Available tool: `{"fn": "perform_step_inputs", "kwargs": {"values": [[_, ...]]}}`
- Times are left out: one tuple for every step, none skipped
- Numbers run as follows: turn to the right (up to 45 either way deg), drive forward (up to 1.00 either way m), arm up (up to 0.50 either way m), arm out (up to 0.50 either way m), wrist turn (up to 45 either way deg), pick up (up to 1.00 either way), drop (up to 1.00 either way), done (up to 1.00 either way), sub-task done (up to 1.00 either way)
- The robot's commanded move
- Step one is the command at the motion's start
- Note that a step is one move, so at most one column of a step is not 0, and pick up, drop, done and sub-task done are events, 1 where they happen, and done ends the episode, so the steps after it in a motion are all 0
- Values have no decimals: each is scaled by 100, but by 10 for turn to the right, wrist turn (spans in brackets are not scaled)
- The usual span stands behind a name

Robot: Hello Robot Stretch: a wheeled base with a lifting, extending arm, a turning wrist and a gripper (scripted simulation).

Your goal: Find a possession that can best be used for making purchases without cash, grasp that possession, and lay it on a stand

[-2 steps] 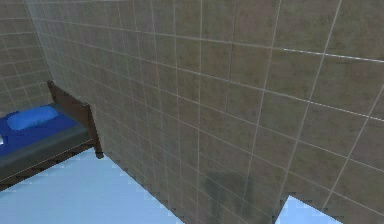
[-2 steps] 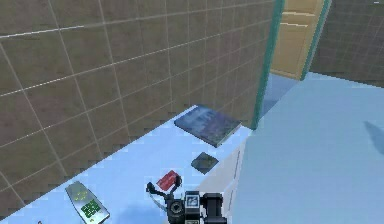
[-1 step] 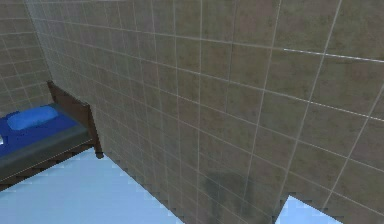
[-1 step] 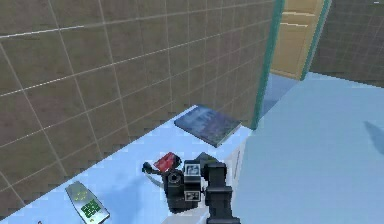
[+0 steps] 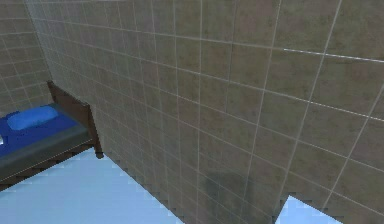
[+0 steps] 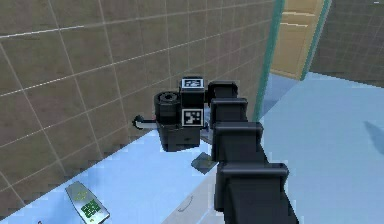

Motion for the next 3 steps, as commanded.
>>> {"fn": "perform_step_inputs", "kwargs": {"values": [[0,0,0,0,-450,0,0,0,0],[0,0,0,0,-450,0,0,0,0],[0,0,0,0,-210,0,0,0,0]]}}
